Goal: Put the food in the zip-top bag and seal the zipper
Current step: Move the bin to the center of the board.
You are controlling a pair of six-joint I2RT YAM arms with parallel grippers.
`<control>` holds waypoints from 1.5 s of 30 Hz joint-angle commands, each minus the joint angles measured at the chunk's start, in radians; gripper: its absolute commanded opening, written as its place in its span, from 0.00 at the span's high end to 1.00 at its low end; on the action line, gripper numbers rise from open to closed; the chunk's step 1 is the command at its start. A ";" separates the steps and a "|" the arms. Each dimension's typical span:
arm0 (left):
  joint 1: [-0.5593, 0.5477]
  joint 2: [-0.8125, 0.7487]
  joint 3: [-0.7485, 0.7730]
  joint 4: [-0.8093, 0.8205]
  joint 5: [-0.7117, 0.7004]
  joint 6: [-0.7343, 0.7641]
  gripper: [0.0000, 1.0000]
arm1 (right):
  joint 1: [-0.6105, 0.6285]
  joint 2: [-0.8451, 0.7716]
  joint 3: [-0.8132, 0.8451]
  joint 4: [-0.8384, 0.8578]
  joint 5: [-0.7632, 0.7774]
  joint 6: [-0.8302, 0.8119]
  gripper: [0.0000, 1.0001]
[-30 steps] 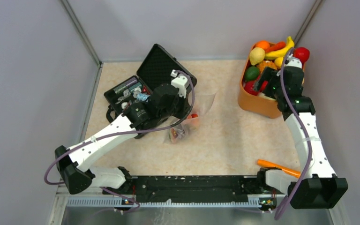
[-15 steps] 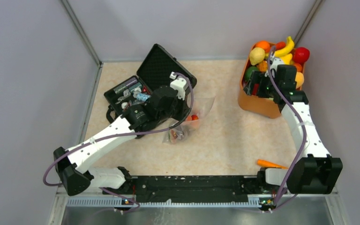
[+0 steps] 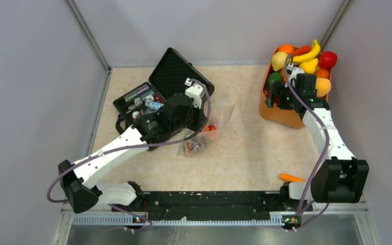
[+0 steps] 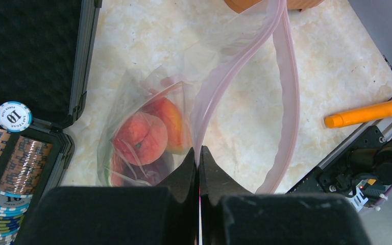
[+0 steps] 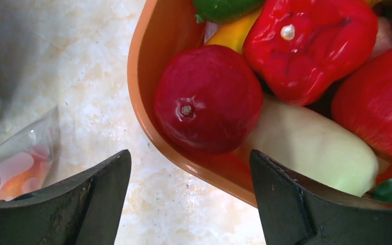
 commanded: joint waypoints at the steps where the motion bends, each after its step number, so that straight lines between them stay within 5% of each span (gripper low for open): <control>1: 0.004 -0.023 0.004 0.048 0.012 -0.001 1.00 | -0.005 0.005 -0.014 0.001 -0.045 0.006 0.16; 19: 0.004 -0.010 0.012 0.034 0.035 0.003 1.00 | 0.051 0.190 0.143 -0.204 -0.262 -0.164 0.20; 34: 0.004 -0.010 0.006 0.042 0.032 -0.002 1.00 | 0.252 0.059 0.038 -0.149 -0.357 -0.114 0.21; 45: 0.004 -0.039 -0.008 0.027 -0.006 -0.012 1.00 | 0.347 -0.118 -0.051 -0.036 -0.219 0.036 0.20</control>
